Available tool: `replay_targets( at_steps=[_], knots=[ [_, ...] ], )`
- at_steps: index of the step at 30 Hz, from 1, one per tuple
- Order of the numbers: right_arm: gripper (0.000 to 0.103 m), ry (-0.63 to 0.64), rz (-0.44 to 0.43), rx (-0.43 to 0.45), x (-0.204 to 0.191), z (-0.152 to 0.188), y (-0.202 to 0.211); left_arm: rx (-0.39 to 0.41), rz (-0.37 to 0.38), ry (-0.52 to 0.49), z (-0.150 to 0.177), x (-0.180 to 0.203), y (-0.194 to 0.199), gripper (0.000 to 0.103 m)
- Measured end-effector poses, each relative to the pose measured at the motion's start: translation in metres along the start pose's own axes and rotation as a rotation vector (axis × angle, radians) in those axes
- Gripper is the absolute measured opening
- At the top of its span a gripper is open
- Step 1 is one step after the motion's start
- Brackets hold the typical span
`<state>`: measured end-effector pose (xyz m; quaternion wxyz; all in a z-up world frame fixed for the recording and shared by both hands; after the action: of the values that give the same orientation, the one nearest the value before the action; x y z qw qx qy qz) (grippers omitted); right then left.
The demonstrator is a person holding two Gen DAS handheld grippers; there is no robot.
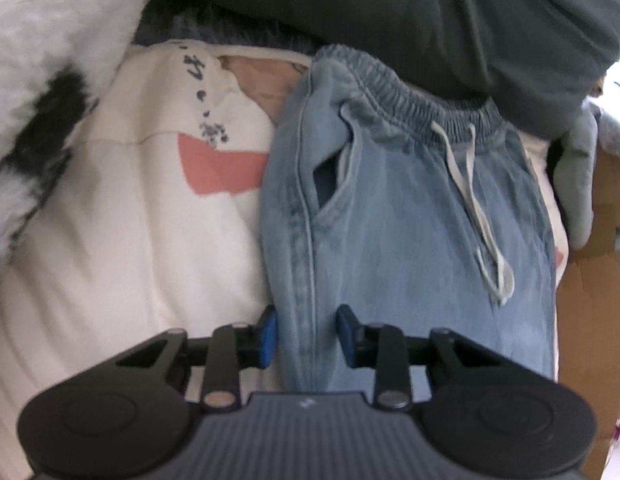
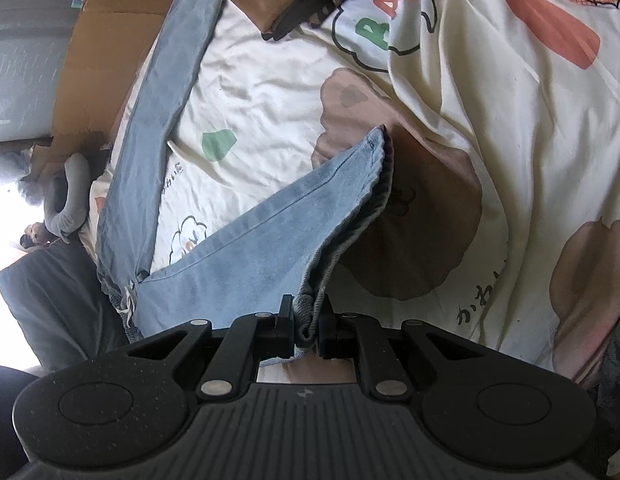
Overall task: Fold clothes
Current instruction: 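Grasp the jeans waistband with the left gripper while the right gripper holds the hem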
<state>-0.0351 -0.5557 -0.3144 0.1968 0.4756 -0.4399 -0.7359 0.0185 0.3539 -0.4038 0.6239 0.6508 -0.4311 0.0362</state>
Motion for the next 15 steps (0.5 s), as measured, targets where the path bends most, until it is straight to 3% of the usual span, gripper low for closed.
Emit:
replay_targets(
  at_steps=[3,7,9,15],
  knots=[
    [0.008,0.012,-0.004,0.004,-0.005,-0.003,0.003,0.016,0.006,0.037,-0.005,-0.006,-0.004,0.033],
    [0.008,0.034,-0.015,0.006,-0.013,-0.007,0.008,0.039,0.020,0.085,-0.011,-0.009,-0.004,0.016],
    [0.008,0.036,-0.021,0.008,-0.014,-0.008,0.009,0.051,0.027,0.102,-0.013,-0.009,-0.002,0.013],
    [0.008,0.029,-0.068,0.023,-0.016,-0.015,0.013,0.046,-0.030,0.027,-0.018,0.024,0.009,0.011]
  ],
)
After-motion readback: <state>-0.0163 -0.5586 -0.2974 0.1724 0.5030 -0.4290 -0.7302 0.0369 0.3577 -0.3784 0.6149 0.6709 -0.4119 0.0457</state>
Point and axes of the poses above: each gripper's, at about its wrist camera, not at the fingertips, and y roughly against the way its jaws point, x to its right, z to its underside, the point moved 3 cm from there along -y, roughly the way its jaws point, and after that the axes turned 7 degrees about z, right-handed, at the moved point
